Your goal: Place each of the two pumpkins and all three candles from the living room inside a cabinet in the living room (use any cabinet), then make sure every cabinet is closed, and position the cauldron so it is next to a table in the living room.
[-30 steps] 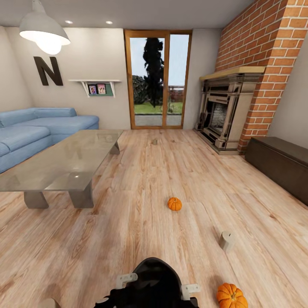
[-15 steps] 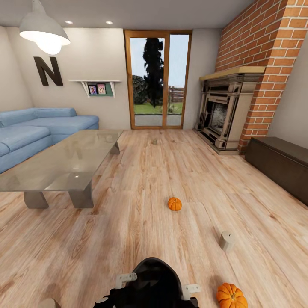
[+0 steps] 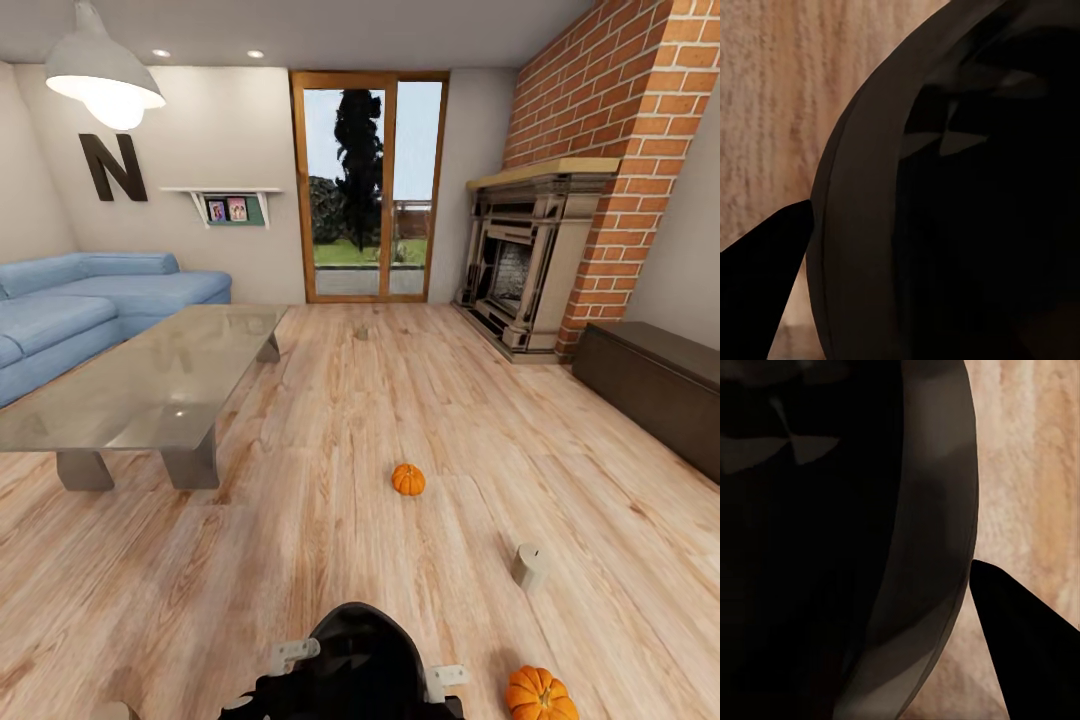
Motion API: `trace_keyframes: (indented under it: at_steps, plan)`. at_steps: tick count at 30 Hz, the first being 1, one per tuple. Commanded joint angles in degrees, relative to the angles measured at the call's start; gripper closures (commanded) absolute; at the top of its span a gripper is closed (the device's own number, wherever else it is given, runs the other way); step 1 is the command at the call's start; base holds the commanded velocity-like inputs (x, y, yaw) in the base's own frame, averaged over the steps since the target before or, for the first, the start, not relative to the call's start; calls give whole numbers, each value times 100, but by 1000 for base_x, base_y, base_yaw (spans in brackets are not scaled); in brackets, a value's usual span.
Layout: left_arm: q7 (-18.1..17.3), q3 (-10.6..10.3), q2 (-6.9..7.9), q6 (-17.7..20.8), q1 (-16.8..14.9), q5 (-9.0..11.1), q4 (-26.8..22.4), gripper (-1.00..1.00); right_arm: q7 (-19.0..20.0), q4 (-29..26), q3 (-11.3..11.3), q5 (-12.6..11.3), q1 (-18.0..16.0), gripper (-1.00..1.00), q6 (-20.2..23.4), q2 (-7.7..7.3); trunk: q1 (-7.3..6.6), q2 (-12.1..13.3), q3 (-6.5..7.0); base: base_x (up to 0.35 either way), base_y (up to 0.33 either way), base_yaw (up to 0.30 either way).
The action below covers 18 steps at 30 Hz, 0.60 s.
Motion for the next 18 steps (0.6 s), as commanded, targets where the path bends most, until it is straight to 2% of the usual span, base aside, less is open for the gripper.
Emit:
trace_keyframes:
  at_steps: [1,18]
  plan:
    - [24,-17,7,6,-4,18,-10,100,-9,3,34,-12,-4,100,-17,0,-24,38,13,0,0,0]
    - [24,-17,7,6,-5,10,-10,100,35,-38,40,-12,-5,100,-95,0,-397,719,319,0,0,0]
